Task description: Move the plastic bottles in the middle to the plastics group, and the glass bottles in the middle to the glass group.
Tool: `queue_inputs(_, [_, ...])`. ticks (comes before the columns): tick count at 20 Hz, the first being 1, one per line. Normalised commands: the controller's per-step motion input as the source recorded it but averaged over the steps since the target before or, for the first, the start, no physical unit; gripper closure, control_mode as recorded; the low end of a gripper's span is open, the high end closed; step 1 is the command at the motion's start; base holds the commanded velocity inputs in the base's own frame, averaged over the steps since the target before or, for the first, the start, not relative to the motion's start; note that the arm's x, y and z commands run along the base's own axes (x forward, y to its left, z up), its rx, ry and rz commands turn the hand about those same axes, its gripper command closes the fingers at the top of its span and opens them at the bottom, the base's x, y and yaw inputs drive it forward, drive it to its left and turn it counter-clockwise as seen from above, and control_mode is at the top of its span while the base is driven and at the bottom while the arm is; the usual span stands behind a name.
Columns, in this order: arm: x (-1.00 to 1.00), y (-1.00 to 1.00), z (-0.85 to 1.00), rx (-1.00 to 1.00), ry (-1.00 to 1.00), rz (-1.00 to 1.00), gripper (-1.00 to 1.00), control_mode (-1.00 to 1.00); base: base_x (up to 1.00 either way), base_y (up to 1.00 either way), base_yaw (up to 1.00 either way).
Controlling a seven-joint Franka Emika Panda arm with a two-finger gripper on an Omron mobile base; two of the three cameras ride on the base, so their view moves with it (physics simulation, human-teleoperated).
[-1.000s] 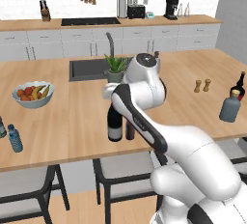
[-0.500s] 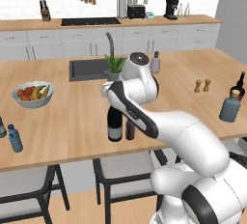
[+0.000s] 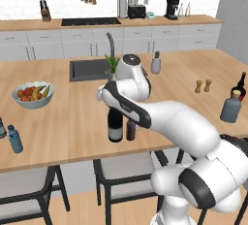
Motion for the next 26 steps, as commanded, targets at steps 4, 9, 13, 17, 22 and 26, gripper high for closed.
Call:
queue_inputs(4, [0.04, 0.01, -0.12, -0.07, 0.04, 0.0, -1.0, -1.0, 0.0, 0.0, 0.0])
queue_inputs(9, [0.0, -0.13, -0.03, -0.01, 0.0, 0.0, -1.0, -1.0, 0.0, 0.0, 0.0])
queue_inputs(13, [0.14, -0.19, -0.25, 0.0, 0.0, 0.0, -1.0, -1.0, 0.0, 0.0, 0.0])
queue_inputs(17, [0.23, -0.08, -0.33, 0.0, 0.0, 0.0, -1.0, -1.0, 0.0, 0.0, 0.0])
queue_inputs(22, [0.12, 0.0, -0.27, 0.0, 0.0, 0.0, -1.0, -1.0, 0.0, 0.0, 0.0])
queue_inputs(26, [0.01, 0.0, -0.09, 0.0, 0.0, 0.0, -1.0, -1.0, 0.0, 0.0, 0.0])
